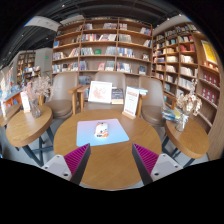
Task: Arrange mouse
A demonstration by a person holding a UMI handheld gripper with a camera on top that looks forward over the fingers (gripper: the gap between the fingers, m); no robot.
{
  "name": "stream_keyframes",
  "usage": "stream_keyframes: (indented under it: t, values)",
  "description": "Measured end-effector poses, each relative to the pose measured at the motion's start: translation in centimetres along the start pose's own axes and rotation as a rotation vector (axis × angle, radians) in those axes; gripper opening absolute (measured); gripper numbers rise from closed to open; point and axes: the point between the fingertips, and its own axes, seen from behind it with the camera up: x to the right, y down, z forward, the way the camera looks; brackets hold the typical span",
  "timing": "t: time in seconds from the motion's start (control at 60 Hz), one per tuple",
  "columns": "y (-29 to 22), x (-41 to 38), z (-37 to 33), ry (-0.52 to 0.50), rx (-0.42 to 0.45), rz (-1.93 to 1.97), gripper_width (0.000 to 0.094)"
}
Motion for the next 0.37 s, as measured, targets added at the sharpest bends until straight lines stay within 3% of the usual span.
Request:
stream_keyframes:
  t: [0.367]
  values:
    - [3.5, 1.1, -4.4, 0.006, 0.001, 0.016, 0.0857]
